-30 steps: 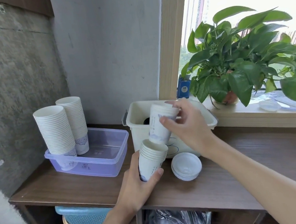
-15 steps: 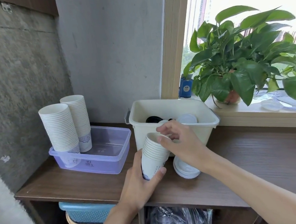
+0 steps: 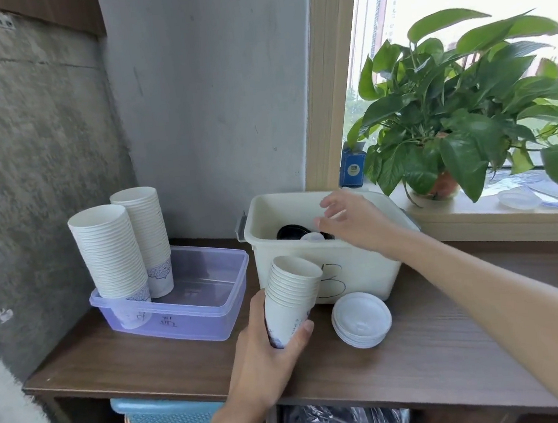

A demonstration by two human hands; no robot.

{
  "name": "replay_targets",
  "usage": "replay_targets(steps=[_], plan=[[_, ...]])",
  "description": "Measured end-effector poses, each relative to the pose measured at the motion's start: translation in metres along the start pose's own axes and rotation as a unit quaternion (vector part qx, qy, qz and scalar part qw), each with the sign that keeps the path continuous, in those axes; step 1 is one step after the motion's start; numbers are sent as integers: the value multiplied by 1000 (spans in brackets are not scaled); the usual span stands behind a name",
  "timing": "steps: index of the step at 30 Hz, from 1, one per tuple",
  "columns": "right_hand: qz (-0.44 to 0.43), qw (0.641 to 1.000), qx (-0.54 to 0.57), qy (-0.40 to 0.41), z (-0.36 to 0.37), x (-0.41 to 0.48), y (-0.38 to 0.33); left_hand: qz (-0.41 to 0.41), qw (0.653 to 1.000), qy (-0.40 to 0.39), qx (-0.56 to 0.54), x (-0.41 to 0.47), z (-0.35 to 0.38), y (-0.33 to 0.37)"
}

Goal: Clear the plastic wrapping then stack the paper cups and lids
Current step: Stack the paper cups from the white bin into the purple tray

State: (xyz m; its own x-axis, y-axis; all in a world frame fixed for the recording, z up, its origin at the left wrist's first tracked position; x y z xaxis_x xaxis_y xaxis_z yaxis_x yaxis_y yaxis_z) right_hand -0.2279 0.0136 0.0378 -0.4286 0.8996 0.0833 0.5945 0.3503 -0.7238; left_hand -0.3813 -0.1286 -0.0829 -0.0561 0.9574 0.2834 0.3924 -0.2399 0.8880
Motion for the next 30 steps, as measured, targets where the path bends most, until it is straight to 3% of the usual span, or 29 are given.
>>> replay_targets(steps=[4, 17, 25, 30], plan=[[71, 992, -61, -82, 12, 27, 23, -4, 1000, 21, -5, 2, -4, -3], [70, 978, -152, -126, 33, 66, 39, 10, 1000, 29, 6, 7, -2, -8], [77, 994, -61, -42, 5, 67, 40, 17, 999, 29, 7, 7, -2, -5], [44, 989, 130, 63, -20, 60, 46, 14, 999, 28, 7, 6, -1, -6]])
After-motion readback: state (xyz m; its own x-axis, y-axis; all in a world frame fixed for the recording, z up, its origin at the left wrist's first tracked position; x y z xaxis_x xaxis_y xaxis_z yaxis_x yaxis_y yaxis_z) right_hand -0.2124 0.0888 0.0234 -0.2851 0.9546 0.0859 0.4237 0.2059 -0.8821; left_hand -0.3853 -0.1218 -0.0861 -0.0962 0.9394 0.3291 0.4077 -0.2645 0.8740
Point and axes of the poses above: each hand's wrist, its own x-axis towards the middle knuckle, its own z-axis out of the palm, y = z × x, the point moved 10 cm from there along x, towards the middle knuckle, and after that the axes turned 10 degrees about -y, right-handed, at the moved point
